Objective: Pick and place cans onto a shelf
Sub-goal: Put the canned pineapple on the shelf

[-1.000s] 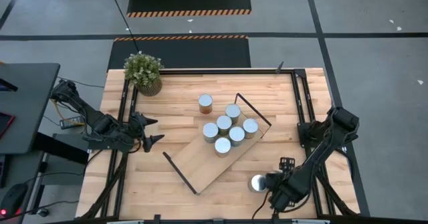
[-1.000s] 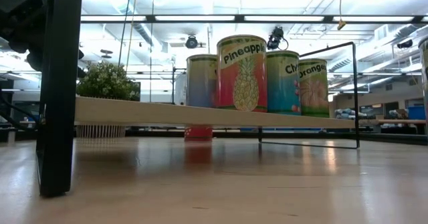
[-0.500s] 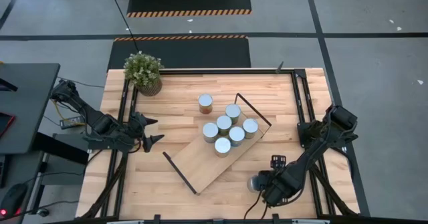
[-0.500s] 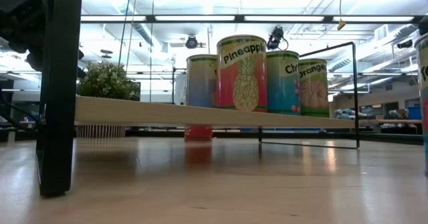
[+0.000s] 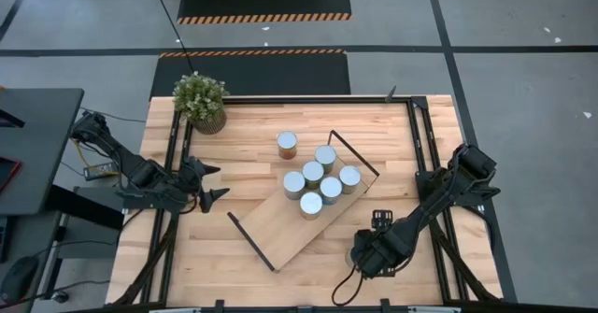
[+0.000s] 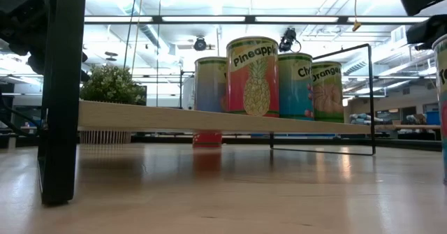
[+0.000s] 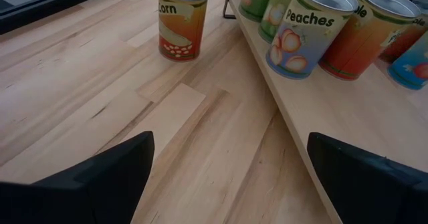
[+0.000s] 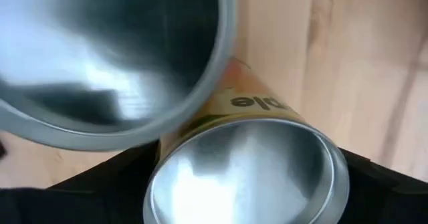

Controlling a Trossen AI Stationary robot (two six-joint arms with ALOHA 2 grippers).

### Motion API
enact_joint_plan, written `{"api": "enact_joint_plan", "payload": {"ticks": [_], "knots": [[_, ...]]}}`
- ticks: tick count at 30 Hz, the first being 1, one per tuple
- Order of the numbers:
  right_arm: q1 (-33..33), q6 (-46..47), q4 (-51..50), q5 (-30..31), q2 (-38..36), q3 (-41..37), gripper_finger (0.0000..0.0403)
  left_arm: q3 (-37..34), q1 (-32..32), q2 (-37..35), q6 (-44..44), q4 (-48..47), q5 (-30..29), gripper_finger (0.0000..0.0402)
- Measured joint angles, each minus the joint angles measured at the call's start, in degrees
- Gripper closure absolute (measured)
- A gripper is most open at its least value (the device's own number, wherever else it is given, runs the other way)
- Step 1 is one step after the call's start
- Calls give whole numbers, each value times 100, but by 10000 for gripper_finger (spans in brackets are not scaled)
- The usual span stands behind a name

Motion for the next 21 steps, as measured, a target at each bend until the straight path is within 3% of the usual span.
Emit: {"api": "enact_joint_plan", "payload": {"ticks": [8,14,21], "knots": [[-305,5,-632,375,-110,-2,78,0,-2,2,-2,-9,2,2],[-767,167,-851,135,-482,33,76,0,0,2,-2,-9,1,2],[-1350,270,-1291,4,-580,833,76,-1,0,2,-2,-13,0,2]]}}
